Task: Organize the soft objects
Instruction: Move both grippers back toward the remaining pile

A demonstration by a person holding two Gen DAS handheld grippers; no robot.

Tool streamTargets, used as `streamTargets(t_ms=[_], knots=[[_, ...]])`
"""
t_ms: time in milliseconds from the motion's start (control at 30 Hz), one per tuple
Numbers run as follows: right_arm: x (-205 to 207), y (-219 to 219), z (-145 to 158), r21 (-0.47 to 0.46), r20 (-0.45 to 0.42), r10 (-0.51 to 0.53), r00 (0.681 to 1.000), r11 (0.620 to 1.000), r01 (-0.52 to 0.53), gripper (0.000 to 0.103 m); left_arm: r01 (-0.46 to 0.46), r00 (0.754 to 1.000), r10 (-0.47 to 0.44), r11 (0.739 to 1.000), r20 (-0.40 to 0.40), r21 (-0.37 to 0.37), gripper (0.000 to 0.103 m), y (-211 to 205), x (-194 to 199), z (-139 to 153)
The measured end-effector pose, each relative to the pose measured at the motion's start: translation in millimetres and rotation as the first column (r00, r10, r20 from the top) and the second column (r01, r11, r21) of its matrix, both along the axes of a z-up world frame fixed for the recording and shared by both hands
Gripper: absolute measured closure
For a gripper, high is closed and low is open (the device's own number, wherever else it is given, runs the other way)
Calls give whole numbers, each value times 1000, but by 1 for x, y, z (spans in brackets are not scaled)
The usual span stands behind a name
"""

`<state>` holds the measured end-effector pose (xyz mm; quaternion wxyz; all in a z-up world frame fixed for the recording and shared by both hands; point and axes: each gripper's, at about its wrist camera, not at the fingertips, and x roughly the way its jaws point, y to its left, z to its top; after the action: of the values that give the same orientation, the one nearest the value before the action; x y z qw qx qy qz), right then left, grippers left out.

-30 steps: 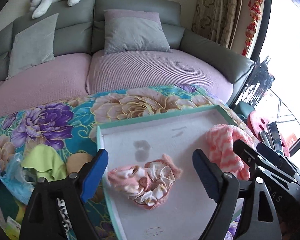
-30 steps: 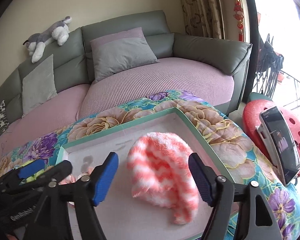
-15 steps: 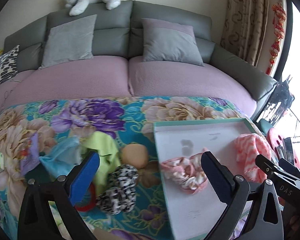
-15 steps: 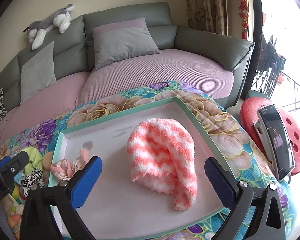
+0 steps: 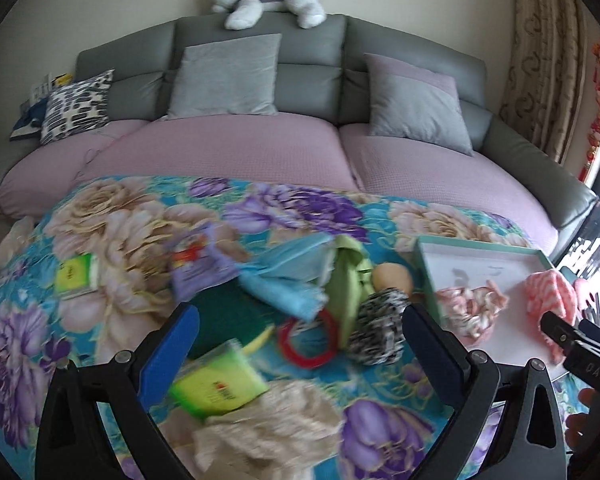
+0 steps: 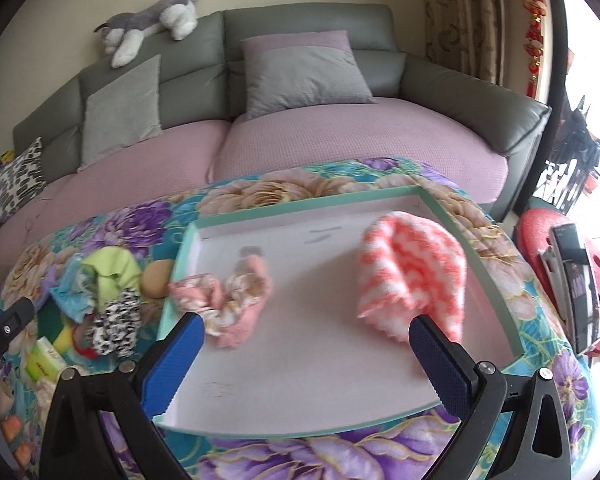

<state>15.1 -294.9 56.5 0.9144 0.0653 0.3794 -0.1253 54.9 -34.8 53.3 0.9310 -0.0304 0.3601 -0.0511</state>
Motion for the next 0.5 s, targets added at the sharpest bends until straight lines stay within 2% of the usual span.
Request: streamTargets(t_ms=[167,500], knots=[[6,39,0,6,-7,88,996,996,-88,0,-98,995,98,995,-17,-7,2,41,-9,-5],[25,110,-18,26,-73,241,968,970,-240,0,-173,983,171,985,-68,-19,2,86,-12,-24]])
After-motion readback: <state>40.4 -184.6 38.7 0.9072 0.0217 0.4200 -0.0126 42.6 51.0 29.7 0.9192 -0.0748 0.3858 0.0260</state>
